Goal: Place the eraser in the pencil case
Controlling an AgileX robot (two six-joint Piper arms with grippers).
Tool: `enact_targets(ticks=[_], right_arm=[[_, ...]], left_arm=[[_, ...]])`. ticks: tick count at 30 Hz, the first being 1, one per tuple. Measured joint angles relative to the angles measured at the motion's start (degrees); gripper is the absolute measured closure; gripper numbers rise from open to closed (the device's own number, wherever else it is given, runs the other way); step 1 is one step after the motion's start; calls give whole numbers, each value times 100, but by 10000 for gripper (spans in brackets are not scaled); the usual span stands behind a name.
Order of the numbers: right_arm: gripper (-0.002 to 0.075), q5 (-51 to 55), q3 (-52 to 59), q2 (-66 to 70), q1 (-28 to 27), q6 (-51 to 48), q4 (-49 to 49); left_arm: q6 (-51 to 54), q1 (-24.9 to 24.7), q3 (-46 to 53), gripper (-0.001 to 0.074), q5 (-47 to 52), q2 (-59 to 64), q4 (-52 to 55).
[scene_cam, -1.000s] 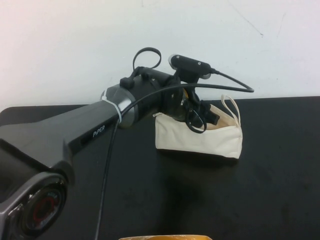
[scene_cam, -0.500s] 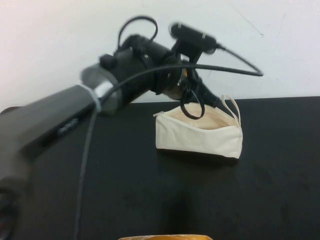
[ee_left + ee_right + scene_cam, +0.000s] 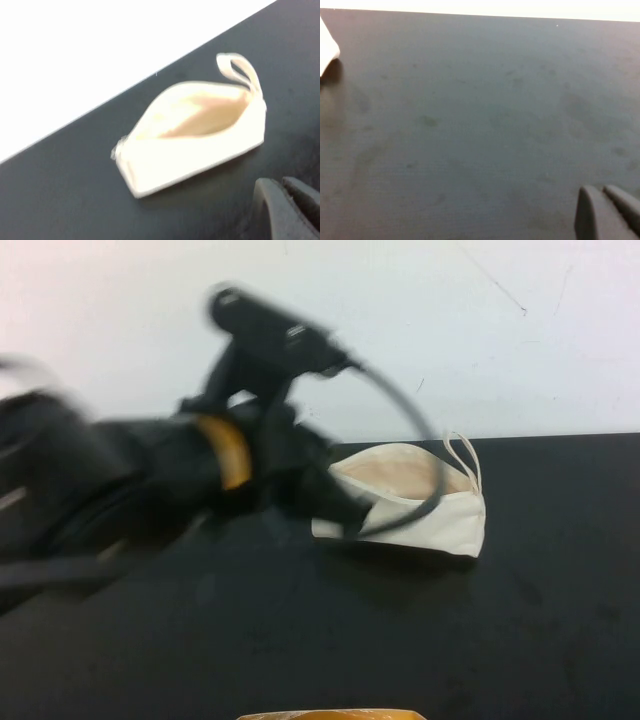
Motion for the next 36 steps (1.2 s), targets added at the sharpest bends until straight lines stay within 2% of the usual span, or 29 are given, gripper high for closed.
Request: enact_targets(ticks=[4,10,15,17,21,30,33,36], right_arm=[[727,0,0,0,0,0,0],[727,0,0,0,0,0,0],[727,0,0,0,0,0,0],[727,0,0,0,0,0,0],[727,0,0,0,0,0,0],[727,0,0,0,0,0,0],[727,0,0,0,0,0,0],[727,0,0,0,0,0,0]], left_arm=[[-72,0,634,735,463,-768,93],[-264,0,789,735,1606,-1512,-138],[-202,0,1012,735,1716,-1946,196],[-212,0,1293,735,1441,-2188,430],[-250,102,2296,736,292,-2764,571],[-79,1763,4993,735,-3278,-3940,-470],[16,2260,5701,737,-3763,-4453,-699],[43,2670,6134,736,-3695,-5060,-986]])
